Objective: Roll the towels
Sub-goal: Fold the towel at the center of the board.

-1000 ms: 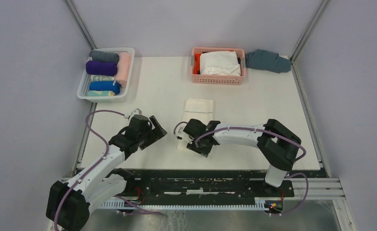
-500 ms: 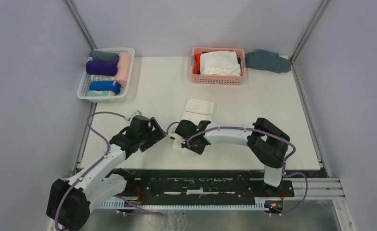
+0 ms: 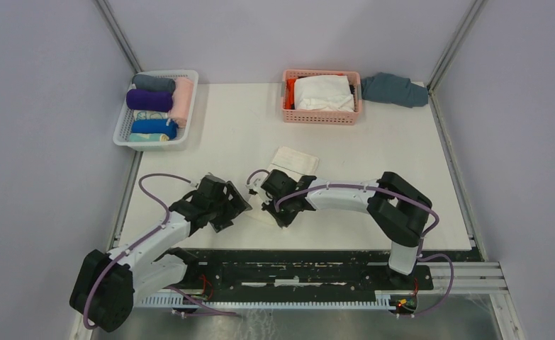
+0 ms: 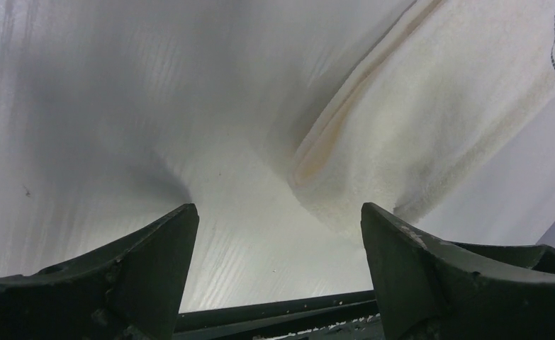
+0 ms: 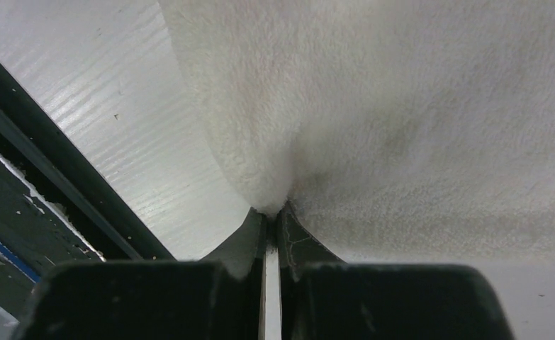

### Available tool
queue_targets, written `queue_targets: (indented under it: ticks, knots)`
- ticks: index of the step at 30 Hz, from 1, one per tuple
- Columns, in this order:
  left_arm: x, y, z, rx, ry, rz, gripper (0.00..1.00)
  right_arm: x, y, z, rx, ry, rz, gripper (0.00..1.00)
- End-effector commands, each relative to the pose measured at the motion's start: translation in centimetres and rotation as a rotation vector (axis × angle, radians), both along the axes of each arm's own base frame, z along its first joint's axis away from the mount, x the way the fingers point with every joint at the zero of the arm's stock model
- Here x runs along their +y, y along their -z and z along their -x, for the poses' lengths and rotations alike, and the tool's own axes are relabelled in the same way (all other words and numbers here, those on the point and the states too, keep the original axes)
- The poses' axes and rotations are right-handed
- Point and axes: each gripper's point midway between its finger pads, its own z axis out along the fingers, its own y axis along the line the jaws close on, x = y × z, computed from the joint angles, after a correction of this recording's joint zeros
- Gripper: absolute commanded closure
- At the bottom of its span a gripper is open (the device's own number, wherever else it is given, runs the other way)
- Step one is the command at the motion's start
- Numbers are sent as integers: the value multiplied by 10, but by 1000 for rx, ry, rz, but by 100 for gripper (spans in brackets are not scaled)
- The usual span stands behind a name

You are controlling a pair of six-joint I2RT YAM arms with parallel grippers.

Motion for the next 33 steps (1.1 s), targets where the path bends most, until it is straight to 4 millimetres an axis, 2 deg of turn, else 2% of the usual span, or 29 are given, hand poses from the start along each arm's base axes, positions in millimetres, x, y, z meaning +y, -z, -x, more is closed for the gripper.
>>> queue_targets:
  ticks: [1,8,14,21,27,33]
  knots:
    - [-17,-7,-11,-22,-39,93,10,9,-9,7,44,22,-84,93]
    - [-23,3,-15,-1,-73,99,19,13,-12,9,44,27,-125,92]
    - [-17,12,-23,3,-111,58,31,11,-13,9,26,18,-145,91]
    - [-16,10,-32,-17,-121,34,57,10,-15,12,13,0,-168,86]
    - [-18,6,-32,-22,-118,47,84,13,-30,10,-46,-14,-196,74]
    - [-18,4,-32,-26,-122,57,93,26,-66,5,-187,-50,-283,52]
